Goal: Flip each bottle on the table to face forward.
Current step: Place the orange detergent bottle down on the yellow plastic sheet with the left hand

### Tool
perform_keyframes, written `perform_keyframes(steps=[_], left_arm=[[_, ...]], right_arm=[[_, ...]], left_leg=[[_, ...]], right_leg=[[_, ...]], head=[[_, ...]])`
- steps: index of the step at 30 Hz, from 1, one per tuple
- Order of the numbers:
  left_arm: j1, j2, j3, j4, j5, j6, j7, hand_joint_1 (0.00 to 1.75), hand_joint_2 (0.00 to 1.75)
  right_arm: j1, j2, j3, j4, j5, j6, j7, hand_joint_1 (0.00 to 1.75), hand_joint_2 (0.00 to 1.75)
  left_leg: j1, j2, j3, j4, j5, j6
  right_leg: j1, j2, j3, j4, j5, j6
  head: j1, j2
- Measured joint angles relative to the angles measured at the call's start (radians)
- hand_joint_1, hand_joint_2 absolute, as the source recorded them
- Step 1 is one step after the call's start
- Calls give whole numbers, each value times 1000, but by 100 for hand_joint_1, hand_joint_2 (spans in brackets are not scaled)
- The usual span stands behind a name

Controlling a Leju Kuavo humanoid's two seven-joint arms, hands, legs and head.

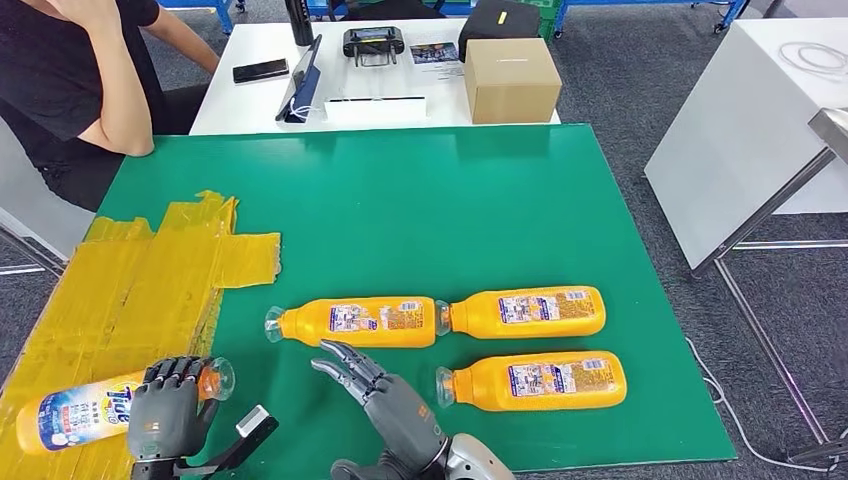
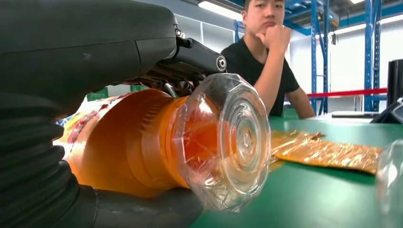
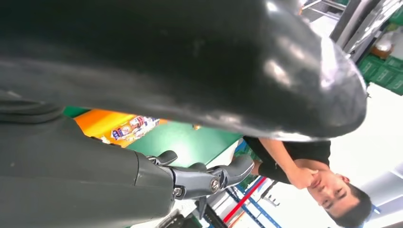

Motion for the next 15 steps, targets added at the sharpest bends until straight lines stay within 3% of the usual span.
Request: perform_keyframes(steps=[15], left_arm=[[-47, 39, 20, 152, 20, 7, -42, 175, 175]], right_arm=[[-15, 15, 0, 26, -12, 27, -17, 0, 0]], left_leg=[[0, -2, 1, 0, 0, 0]], right_leg=[[0, -1, 1, 0, 0, 0]], head=[[0, 0]])
